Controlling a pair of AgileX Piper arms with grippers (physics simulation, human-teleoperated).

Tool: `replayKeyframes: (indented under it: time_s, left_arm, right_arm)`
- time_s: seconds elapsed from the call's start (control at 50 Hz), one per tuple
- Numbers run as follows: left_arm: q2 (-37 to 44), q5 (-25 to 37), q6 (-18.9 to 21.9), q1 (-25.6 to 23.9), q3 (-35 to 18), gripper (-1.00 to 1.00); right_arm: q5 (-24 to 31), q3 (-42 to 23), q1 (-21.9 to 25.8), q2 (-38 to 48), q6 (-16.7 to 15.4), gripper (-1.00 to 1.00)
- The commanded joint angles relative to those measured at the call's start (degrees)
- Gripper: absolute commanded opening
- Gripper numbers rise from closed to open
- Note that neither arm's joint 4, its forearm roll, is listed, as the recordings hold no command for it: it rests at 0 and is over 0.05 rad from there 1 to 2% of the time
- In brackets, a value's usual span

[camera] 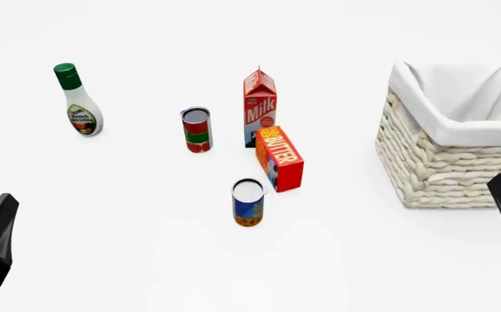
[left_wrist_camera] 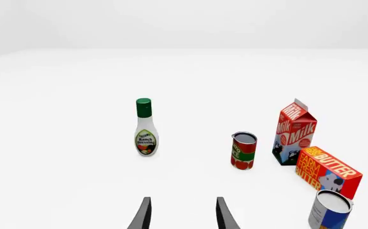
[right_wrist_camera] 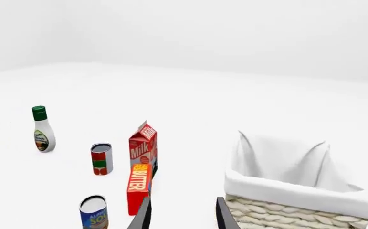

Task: Pick the alphabet soup and place it in the basket.

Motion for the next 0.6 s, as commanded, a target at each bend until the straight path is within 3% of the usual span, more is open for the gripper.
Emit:
replayKeyframes:
  time_s: [0.02, 0.6]
  left_arm:
    - [0.0, 0.0, 0.0, 0.0, 0.0, 1.0]
    - [0.0, 0.0, 0.0, 0.0, 0.0, 1.0]
  right_arm:
    - [-3.25, -0.32, 5.24, 3.3, -0.36, 1.0]
    - [-29.37, 0.42, 16.27, 29.89, 0.52, 1.0]
